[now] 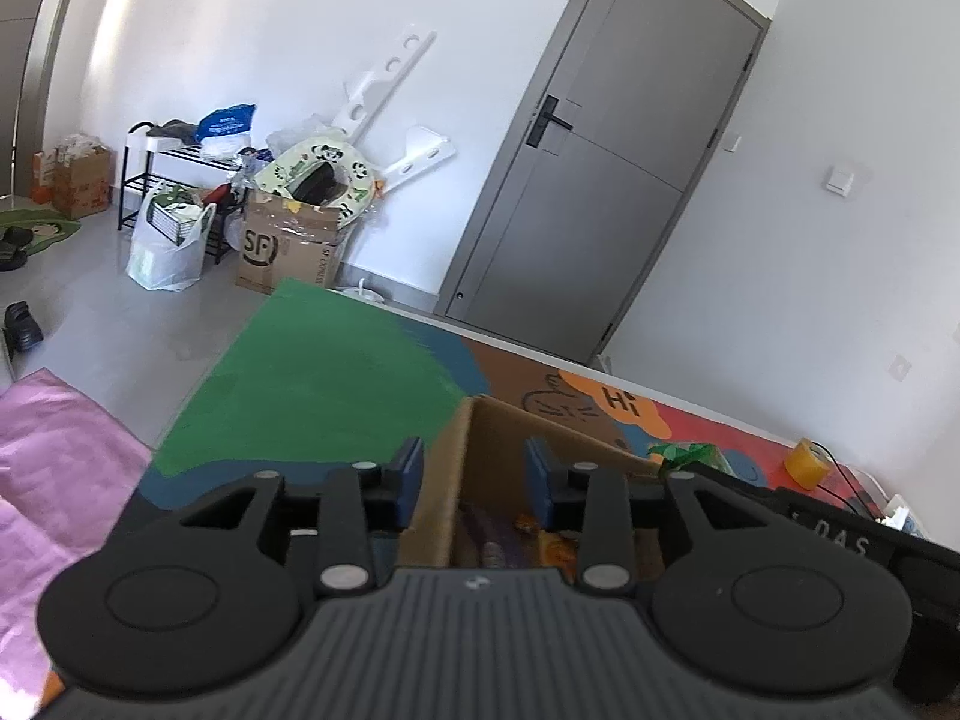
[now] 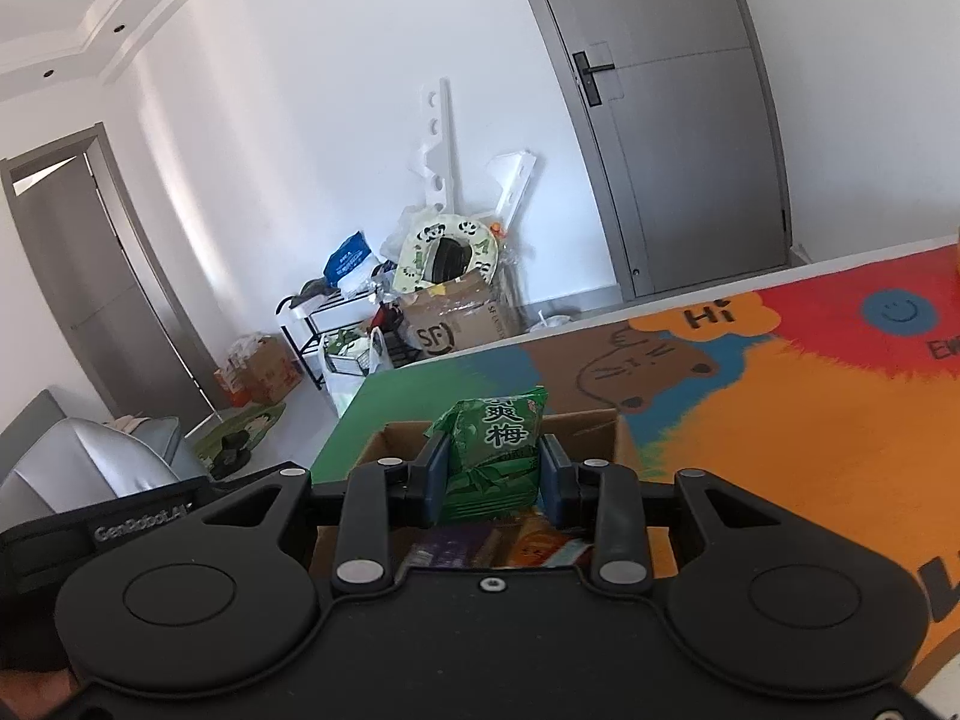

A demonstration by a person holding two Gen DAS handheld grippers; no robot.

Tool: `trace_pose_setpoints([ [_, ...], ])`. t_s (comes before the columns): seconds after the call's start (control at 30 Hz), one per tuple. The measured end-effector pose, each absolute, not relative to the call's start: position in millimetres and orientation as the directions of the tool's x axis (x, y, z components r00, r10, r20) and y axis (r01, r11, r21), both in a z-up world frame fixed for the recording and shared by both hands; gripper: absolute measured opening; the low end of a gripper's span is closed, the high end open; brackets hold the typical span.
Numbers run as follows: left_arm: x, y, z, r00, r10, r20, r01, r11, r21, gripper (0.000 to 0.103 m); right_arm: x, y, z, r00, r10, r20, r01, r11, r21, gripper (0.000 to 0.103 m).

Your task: Organize snacks

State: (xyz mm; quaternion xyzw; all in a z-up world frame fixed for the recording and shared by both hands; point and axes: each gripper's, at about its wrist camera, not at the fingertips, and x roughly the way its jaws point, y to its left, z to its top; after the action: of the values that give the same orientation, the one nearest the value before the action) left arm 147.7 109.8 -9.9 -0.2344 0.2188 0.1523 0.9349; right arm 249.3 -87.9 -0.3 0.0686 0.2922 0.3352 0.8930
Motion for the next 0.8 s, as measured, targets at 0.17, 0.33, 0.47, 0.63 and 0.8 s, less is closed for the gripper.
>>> trace_pose_setpoints([
  [0.17,143,119,-10,0.851,0.203,-0.484,-0.413,0.827,-0.381,0.048,247,-80,-3,0.582,0.647,-0.493,-0.565,0.758,0.328,0.042],
  [0.33,138,121,-9,0.856,0.196,-0.478,-0.409,0.823,-0.395,0.058,240,-93,2,0.610,0.614,-0.501,-0.535,0.785,0.312,0.042],
  [0.47,134,113,-8,0.859,0.187,-0.477,-0.397,0.833,-0.386,0.069,231,-108,4,0.634,0.587,-0.504,-0.512,0.807,0.295,0.047],
  [0.63,132,98,-7,0.856,0.166,-0.490,-0.375,0.852,-0.365,0.075,224,-131,3,0.656,0.562,-0.504,-0.475,0.826,0.302,0.050],
  [0.8,127,79,-2,0.852,0.157,-0.500,-0.358,0.871,-0.337,0.083,214,-153,4,0.671,0.552,-0.495,-0.457,0.833,0.310,0.056],
])
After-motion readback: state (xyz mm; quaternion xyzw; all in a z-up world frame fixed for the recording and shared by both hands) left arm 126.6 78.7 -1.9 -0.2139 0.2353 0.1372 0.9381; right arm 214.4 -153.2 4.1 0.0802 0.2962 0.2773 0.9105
